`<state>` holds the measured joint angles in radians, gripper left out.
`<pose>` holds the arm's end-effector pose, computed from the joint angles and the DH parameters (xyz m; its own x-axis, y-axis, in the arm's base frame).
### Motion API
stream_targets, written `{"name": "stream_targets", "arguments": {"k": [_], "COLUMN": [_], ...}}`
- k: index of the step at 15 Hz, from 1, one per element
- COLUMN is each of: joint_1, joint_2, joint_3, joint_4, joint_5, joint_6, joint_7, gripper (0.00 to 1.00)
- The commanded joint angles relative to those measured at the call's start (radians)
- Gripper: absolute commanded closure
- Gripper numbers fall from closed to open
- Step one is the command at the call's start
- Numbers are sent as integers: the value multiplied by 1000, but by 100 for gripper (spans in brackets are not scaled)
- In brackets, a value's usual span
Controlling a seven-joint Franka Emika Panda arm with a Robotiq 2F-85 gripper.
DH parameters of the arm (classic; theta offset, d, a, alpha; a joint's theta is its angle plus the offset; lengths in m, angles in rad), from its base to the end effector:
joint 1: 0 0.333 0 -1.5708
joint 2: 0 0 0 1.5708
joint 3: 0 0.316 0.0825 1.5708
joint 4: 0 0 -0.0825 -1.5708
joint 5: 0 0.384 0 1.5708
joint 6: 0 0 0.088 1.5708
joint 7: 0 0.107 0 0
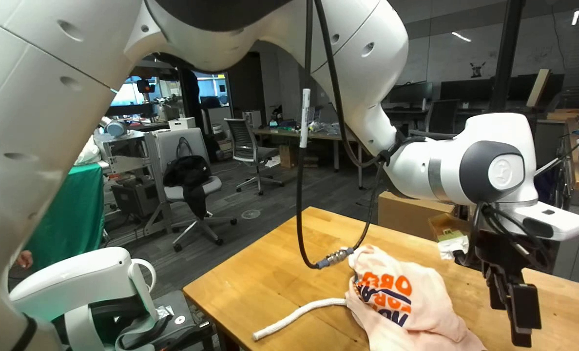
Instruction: Spread the pile on the table
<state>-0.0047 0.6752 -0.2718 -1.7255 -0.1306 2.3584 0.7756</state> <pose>0.6469 -0.1682 0.2041 0.6253 -0.7663 0.1474 -0.7767 -0.5930 0.2122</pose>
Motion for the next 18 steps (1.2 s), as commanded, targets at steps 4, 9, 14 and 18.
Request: {"name": "stream_targets", "arguments": {"k": [4,9,14,18], "joint_1": [67,89,85,85], "joint_2": [-12,-23,-3,23], "joint_3": [-57,-99,-109,-109], "joint_4": [-80,-134,-144,-123], "joint_5": [-14,-38,-50,-62], "joint_6": [77,107,139,163], "joint_7": [281,447,531,563], "gripper": [0,0,0,0]}}
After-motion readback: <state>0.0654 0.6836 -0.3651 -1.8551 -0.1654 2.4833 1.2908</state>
